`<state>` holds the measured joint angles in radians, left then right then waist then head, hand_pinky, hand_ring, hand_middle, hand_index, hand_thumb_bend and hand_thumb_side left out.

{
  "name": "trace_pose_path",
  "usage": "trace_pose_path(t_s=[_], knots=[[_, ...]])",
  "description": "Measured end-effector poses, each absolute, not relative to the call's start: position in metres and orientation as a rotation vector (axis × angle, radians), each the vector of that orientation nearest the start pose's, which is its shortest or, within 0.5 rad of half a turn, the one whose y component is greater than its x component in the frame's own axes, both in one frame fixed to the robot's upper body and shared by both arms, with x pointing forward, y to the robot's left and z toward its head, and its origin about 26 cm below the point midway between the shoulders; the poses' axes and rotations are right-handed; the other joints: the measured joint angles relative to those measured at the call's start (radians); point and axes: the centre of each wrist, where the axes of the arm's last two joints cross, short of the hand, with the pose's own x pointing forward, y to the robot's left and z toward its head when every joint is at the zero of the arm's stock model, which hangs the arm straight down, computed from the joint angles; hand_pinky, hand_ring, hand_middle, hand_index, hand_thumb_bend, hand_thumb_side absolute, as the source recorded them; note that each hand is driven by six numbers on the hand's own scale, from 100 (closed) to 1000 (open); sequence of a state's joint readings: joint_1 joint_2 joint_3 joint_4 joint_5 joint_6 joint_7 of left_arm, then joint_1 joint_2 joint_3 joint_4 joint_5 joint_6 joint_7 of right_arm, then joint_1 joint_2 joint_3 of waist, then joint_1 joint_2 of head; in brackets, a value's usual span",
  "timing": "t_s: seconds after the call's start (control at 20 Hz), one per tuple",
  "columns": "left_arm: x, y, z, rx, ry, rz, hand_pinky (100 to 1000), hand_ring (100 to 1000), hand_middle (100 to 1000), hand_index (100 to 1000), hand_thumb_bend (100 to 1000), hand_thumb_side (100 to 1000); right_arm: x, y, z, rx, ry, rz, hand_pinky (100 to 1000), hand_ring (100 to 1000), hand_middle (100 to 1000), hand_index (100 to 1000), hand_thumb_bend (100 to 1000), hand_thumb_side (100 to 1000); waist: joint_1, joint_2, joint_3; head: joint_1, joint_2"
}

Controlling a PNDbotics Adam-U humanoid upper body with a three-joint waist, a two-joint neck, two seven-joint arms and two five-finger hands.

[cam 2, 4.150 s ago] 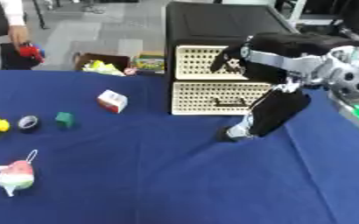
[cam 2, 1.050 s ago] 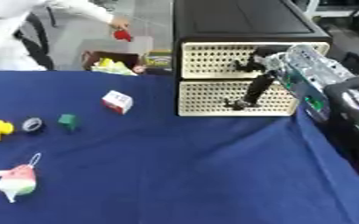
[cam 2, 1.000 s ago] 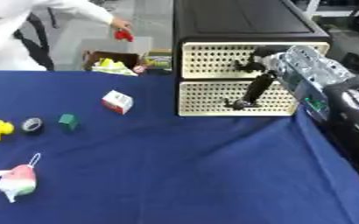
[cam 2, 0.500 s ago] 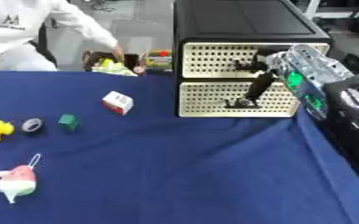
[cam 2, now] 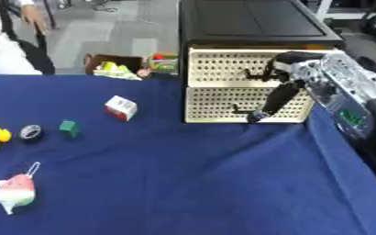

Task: Pick up objects from table and place into drawer.

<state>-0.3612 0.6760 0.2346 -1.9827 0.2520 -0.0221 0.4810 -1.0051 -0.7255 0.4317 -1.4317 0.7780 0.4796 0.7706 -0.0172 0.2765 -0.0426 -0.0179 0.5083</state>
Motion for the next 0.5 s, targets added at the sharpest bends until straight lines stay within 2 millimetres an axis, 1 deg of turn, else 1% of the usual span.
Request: trace_pose_path(t_s=[0.25, 0.3, 0.35, 0.5], knots=[[0.286, 0.352, 0.288, 0.573, -2.475, 0.185, 408, 487, 541, 819, 176, 701, 0.392, -0.232, 0.313, -1.008, -1.135, 1.404, 100, 100, 100, 804, 634, 432, -0.005, -0.008, -0.002, 0.0, 0.0], [0.286, 0.352, 0.288, 0.573, -2.476, 0.186, 408, 487, 541, 819, 177, 704, 0.389, -0.232, 0.312, -1.0, -1.14, 1.41, 100, 100, 100, 804, 641, 417, -0.005, -0.009, -0.004, 0.0, 0.0], [0.286, 0.352, 0.288, 0.574, -2.476, 0.187, 408, 487, 541, 819, 177, 701, 0.387, -0.232, 0.309, -0.991, -1.143, 1.417, 100, 100, 100, 804, 633, 431, -0.005, -0.01, -0.005, 0.0, 0.0], [0.286, 0.352, 0.288, 0.574, -2.476, 0.188, 408, 487, 541, 820, 176, 701, 0.38, -0.233, 0.304, -0.973, -1.147, 1.425, 100, 100, 100, 804, 632, 429, -0.005, -0.01, -0.006, 0.0, 0.0]])
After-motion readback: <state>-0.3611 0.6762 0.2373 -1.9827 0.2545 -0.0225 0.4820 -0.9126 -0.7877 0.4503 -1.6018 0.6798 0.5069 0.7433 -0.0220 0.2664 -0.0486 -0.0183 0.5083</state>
